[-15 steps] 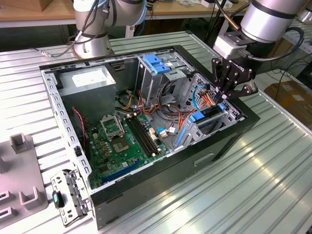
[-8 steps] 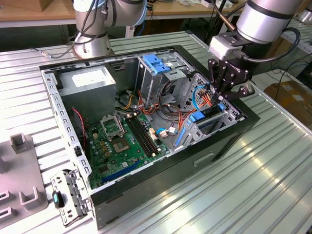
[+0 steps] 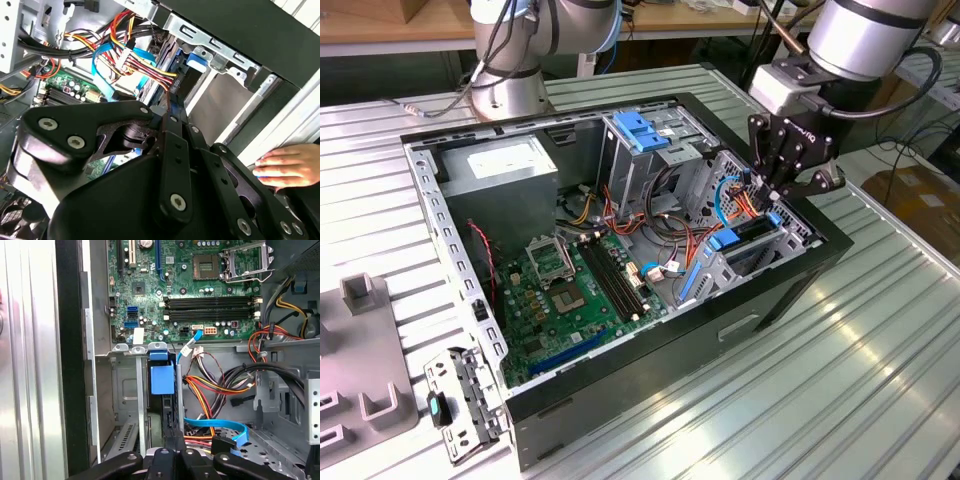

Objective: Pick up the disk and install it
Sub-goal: 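Insert the second disk wire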

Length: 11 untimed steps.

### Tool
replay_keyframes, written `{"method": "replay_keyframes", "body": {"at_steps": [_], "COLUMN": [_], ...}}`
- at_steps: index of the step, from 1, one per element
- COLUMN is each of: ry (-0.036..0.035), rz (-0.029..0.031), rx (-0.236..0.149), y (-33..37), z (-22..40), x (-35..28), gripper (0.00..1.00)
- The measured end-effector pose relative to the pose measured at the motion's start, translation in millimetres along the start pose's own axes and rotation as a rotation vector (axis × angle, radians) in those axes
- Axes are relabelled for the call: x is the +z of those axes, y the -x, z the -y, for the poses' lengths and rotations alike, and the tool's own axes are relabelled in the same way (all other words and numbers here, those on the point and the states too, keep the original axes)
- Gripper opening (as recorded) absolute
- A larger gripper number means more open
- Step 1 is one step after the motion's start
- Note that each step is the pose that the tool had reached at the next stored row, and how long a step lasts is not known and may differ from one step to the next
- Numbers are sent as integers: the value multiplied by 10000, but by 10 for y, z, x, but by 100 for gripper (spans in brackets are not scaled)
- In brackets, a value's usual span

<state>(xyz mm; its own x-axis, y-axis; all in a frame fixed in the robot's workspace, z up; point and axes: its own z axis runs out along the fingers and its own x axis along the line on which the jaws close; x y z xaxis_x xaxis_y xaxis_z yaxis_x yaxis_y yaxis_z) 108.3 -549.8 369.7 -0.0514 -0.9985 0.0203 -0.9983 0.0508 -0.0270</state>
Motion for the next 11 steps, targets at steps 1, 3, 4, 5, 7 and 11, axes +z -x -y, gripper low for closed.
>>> {"method": "replay_keyframes", "body": {"at_steps": [1,3,4,5,7,11], "ry": [0,0,0,0,-1,56], "rz": [-1,-1,-2,-6,-33,-64], "rx": [0,0,0,1,-2,-41], "y": [3,6,10,16,40,101], "z": [1,3,4,6,9,9], "x": [-52,-136,-166,-191,-215,-226], "gripper": [11,11,11,11,11,11]}}
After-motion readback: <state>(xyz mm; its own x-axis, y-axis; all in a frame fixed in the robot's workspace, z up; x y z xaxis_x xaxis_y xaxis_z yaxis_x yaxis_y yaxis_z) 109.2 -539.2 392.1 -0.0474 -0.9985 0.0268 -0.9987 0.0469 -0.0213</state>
